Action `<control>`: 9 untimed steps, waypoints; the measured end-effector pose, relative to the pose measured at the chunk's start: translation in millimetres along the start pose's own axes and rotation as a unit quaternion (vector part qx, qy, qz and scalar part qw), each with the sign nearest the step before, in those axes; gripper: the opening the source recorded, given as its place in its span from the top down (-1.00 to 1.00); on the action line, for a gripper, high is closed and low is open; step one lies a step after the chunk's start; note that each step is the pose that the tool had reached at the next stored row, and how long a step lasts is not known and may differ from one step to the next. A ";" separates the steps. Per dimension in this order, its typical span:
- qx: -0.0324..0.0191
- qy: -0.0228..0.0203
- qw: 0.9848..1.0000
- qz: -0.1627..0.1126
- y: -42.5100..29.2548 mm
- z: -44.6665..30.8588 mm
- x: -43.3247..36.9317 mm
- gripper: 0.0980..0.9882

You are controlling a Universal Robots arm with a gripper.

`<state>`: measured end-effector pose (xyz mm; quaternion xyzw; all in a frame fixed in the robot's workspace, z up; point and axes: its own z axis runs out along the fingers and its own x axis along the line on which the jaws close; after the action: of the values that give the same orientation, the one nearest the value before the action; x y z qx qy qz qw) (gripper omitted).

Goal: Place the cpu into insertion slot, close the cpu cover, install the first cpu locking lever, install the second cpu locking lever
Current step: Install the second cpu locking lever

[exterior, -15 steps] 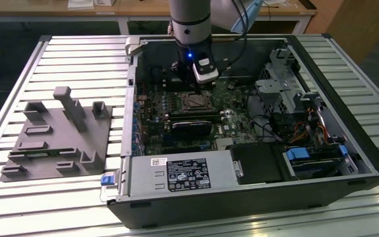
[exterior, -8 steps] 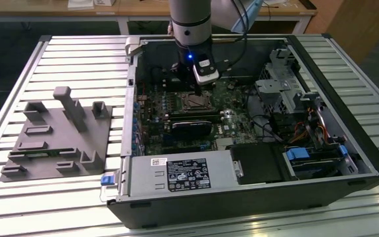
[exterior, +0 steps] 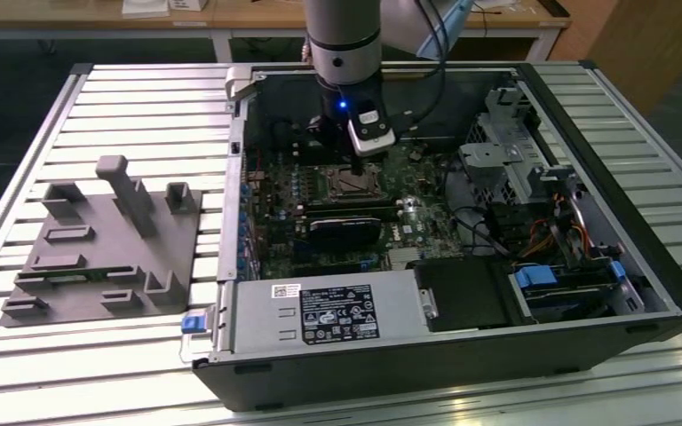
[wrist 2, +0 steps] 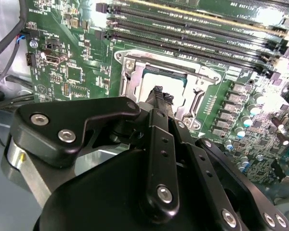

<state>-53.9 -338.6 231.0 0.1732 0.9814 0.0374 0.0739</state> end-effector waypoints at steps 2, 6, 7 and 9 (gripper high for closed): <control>0.001 0.000 1.000 0.000 -1.9 -0.1 -0.7 0.98; 0.002 -0.001 1.000 0.000 -7.2 -0.4 -2.6 0.98; 0.002 -0.001 1.000 0.000 -8.9 -0.4 -3.3 0.98; 0.002 -0.001 1.000 0.000 -12.3 -0.6 -4.5 0.98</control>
<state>-53.9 -351.8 231.0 0.1730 0.9815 0.0356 0.0743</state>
